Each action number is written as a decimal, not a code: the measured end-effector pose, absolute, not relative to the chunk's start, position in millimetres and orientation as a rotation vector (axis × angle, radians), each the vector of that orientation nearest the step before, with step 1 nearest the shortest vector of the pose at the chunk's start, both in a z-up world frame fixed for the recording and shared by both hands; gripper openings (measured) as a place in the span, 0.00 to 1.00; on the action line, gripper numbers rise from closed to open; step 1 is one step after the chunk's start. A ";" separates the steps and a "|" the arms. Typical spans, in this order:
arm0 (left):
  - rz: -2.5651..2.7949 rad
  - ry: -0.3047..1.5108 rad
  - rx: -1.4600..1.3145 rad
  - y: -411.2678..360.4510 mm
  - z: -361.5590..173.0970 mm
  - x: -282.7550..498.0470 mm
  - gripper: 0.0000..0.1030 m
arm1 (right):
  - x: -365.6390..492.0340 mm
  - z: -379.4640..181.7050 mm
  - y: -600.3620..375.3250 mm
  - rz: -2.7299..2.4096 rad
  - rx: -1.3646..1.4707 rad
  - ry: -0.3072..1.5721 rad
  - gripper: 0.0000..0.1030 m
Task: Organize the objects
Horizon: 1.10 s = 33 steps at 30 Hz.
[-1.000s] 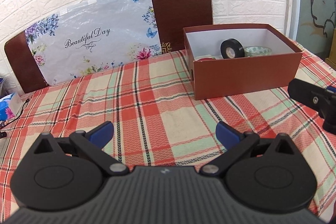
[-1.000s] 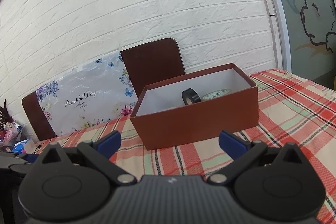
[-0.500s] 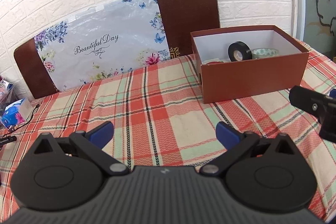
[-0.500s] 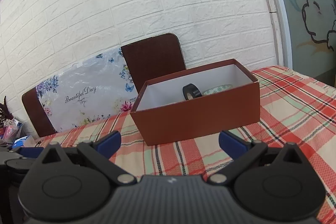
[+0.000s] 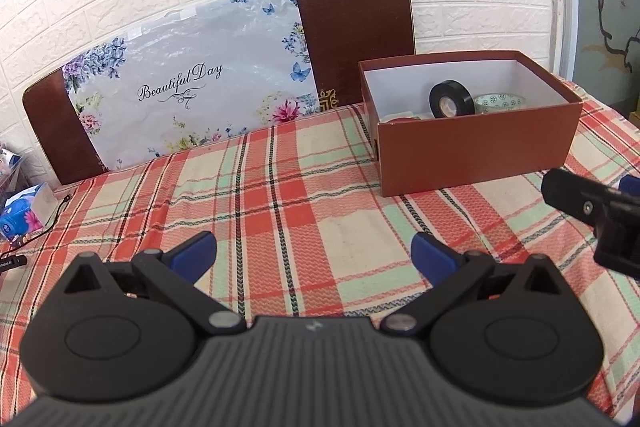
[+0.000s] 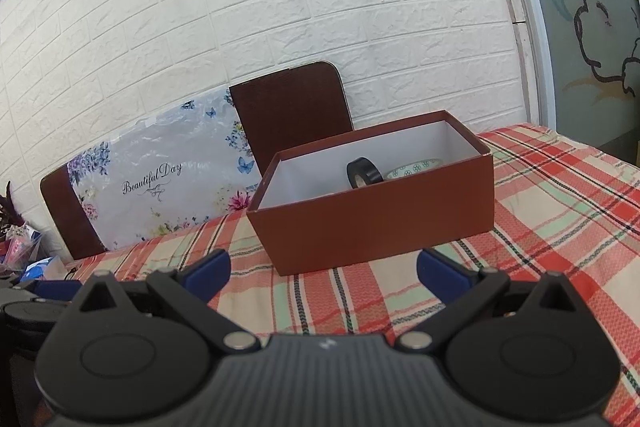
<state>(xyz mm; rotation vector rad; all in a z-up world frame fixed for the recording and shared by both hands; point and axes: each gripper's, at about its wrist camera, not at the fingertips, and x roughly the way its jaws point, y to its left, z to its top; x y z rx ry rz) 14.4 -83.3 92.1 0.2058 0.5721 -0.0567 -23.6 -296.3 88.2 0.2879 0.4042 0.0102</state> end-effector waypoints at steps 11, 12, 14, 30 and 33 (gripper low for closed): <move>-0.053 0.581 0.200 -83.5 92.4 13.8 1.00 | -23.3 88.1 -295.8 0.010 0.286 0.404 1.00; -0.053 0.583 0.198 -83.6 92.5 13.7 1.00 | -23.4 88.0 -295.8 0.010 0.286 0.403 1.00; -0.053 0.585 0.196 -83.6 92.6 13.4 1.00 | -23.0 87.7 -296.4 0.012 0.283 0.402 1.00; -0.049 0.589 0.192 -84.3 92.1 11.8 1.00 | -23.4 87.6 -294.9 0.011 0.283 0.402 1.00; -0.049 0.590 0.191 -84.5 91.8 11.8 1.00 | -23.3 87.4 -294.9 0.011 0.283 0.403 1.00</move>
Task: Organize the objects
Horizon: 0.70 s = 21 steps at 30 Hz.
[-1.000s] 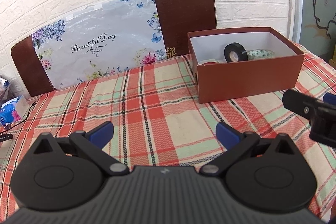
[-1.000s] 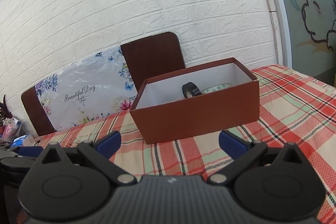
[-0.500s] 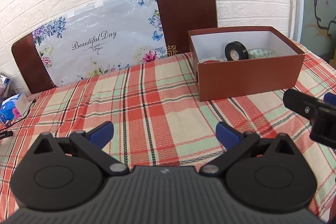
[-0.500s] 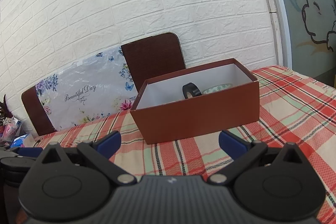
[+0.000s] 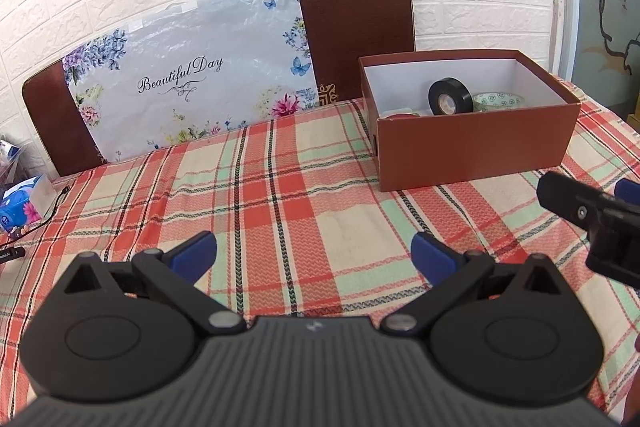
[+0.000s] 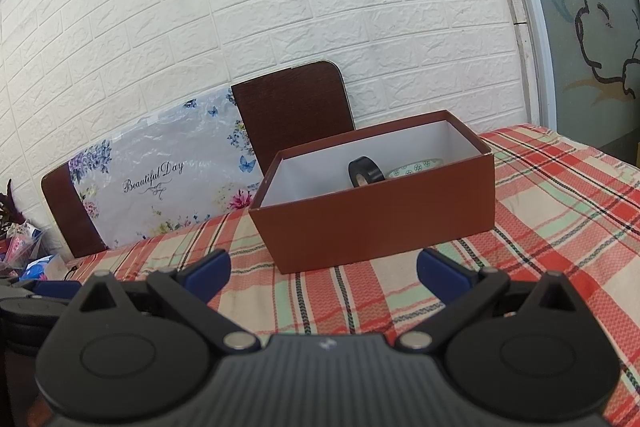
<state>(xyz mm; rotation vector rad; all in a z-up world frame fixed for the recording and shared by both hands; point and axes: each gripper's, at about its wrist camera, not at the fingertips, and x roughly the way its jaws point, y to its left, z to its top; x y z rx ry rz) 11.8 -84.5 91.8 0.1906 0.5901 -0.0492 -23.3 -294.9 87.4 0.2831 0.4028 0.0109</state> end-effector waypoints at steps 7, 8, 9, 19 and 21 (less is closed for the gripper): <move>-0.050 0.591 0.190 -84.6 91.3 11.7 1.00 | -22.7 86.3 -295.3 0.014 0.281 0.405 1.00; -0.050 0.591 0.190 -84.6 91.3 11.7 1.00 | -22.7 86.3 -295.2 0.014 0.281 0.405 1.00; -0.050 0.591 0.190 -85.0 91.3 11.6 1.00 | -22.8 86.4 -295.0 0.014 0.281 0.405 1.00; -0.053 0.599 0.186 -86.7 92.5 12.1 1.00 | -20.3 86.2 -294.1 0.016 0.267 0.411 1.00; -0.055 0.602 0.181 -85.8 93.3 12.6 1.00 | -19.7 86.8 -293.7 0.018 0.265 0.415 1.00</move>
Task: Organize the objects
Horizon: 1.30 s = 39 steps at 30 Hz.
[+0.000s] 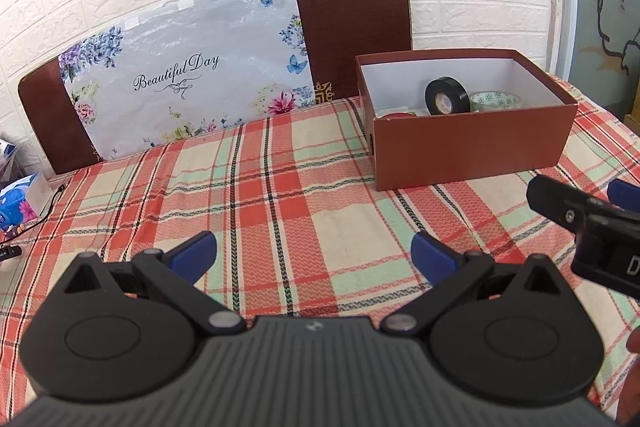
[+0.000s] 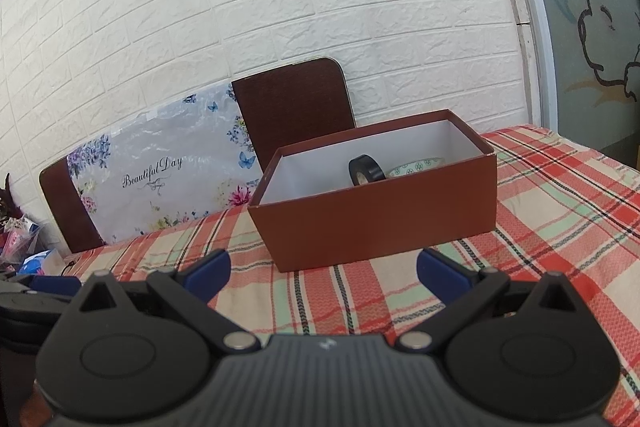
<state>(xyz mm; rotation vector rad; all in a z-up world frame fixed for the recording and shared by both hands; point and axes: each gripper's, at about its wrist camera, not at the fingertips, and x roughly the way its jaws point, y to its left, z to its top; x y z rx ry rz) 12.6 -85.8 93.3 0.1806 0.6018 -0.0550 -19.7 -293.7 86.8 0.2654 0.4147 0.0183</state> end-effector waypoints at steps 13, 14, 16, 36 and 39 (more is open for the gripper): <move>-0.063 0.605 0.167 -83.0 96.9 9.3 1.00 | -23.7 90.6 -288.6 0.018 0.249 0.405 1.00; -0.062 0.602 0.167 -83.1 97.4 8.7 1.00 | -24.4 91.1 -288.4 0.017 0.246 0.402 1.00; -0.063 0.603 0.166 -82.8 97.6 8.5 1.00 | -25.4 92.0 -288.4 0.020 0.244 0.398 1.00; -0.064 0.610 0.154 -79.3 98.0 6.0 1.00 | -26.1 91.9 -284.9 0.026 0.239 0.404 1.00; -0.068 0.600 0.149 -78.8 97.8 5.9 1.00 | -26.4 91.5 -285.0 0.026 0.237 0.402 1.00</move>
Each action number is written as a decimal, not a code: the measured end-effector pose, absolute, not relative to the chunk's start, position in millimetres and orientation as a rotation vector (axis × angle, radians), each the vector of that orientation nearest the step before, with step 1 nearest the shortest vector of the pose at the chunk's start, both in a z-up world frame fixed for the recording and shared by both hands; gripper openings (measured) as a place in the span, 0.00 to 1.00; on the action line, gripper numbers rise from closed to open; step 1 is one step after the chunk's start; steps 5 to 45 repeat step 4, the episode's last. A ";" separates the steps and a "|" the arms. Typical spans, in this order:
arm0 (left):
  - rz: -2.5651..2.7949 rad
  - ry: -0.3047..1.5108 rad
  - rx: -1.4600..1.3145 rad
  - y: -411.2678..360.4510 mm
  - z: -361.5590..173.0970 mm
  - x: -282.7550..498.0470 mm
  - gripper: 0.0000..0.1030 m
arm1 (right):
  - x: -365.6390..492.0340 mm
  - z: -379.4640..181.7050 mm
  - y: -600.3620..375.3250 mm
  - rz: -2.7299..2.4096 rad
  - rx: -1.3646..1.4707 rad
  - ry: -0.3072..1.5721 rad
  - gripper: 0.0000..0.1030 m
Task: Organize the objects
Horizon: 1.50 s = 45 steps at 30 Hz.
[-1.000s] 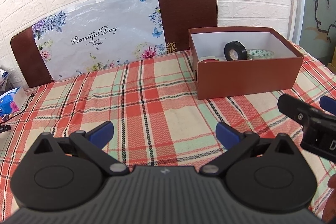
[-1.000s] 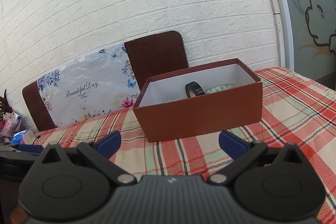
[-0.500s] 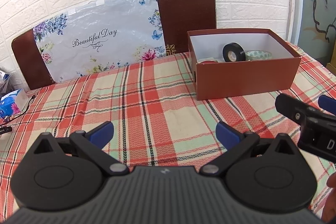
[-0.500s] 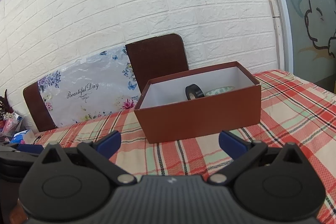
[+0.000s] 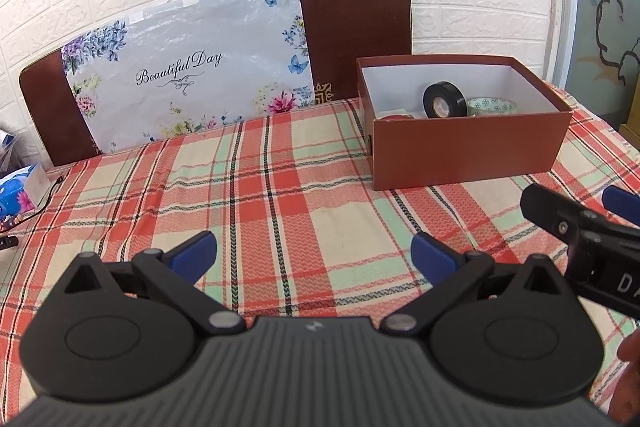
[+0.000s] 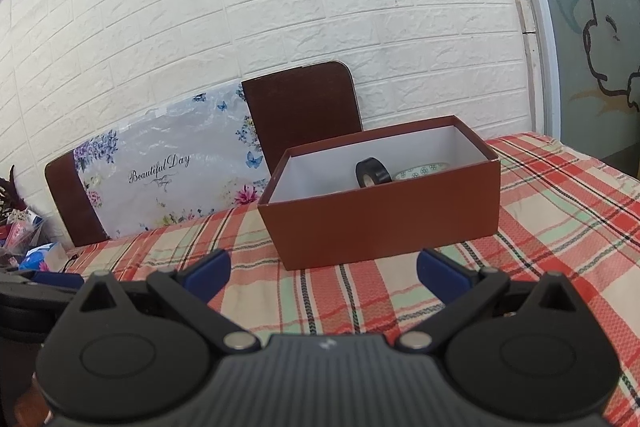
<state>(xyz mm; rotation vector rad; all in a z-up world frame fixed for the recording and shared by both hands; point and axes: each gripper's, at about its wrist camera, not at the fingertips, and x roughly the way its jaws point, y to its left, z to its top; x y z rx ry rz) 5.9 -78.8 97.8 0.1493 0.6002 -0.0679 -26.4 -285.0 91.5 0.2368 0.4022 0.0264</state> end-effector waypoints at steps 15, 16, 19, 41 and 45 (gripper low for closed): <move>-0.071 0.611 0.136 -76.5 98.0 9.6 1.00 | -26.4 92.3 -284.7 0.016 0.225 0.391 1.00; -0.071 0.611 0.136 -76.5 98.0 9.6 1.00 | -26.4 92.3 -284.7 0.016 0.225 0.391 1.00; -0.071 0.611 0.136 -76.5 98.0 9.6 1.00 | -26.4 92.3 -284.7 0.016 0.225 0.391 1.00; -0.071 0.611 0.136 -76.5 98.0 9.6 1.00 | -26.4 92.3 -284.7 0.016 0.225 0.391 1.00; -0.071 0.611 0.136 -76.5 98.0 9.6 1.00 | -26.4 92.3 -284.7 0.016 0.225 0.391 1.00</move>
